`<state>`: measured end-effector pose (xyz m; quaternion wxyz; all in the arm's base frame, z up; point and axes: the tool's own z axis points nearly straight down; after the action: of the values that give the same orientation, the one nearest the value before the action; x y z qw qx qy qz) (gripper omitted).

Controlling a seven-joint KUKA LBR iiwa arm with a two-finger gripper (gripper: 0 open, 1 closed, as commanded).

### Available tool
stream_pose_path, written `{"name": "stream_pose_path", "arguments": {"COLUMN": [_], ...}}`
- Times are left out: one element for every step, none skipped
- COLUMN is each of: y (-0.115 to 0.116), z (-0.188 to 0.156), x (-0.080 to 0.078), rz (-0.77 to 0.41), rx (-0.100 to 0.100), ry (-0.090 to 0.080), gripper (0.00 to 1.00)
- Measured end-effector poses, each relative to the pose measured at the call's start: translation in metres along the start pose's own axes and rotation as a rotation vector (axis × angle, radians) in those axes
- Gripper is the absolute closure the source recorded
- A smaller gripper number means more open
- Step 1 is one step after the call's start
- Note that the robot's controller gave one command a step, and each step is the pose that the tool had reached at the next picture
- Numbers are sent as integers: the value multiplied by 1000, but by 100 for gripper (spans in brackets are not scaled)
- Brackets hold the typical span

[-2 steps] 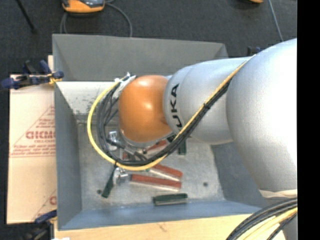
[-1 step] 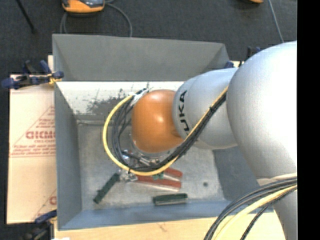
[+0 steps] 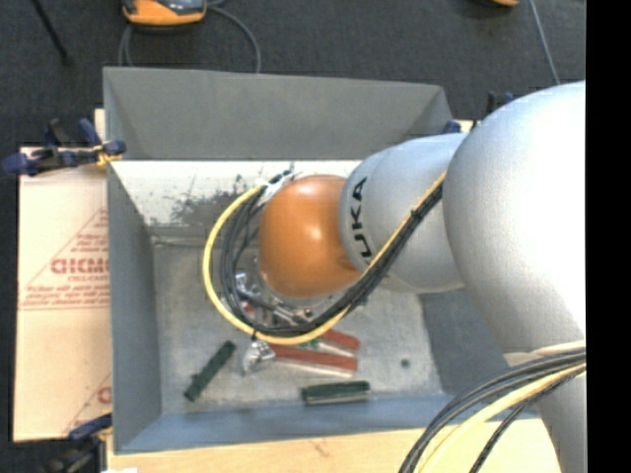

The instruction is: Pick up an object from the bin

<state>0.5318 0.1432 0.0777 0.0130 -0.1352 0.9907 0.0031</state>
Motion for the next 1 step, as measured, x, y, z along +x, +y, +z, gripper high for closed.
{"name": "stream_pose_path", "arguments": {"y": [0], "z": [0], "x": [0], "rz": [0], "rx": [0], "ry": [1], "gripper": [0]}}
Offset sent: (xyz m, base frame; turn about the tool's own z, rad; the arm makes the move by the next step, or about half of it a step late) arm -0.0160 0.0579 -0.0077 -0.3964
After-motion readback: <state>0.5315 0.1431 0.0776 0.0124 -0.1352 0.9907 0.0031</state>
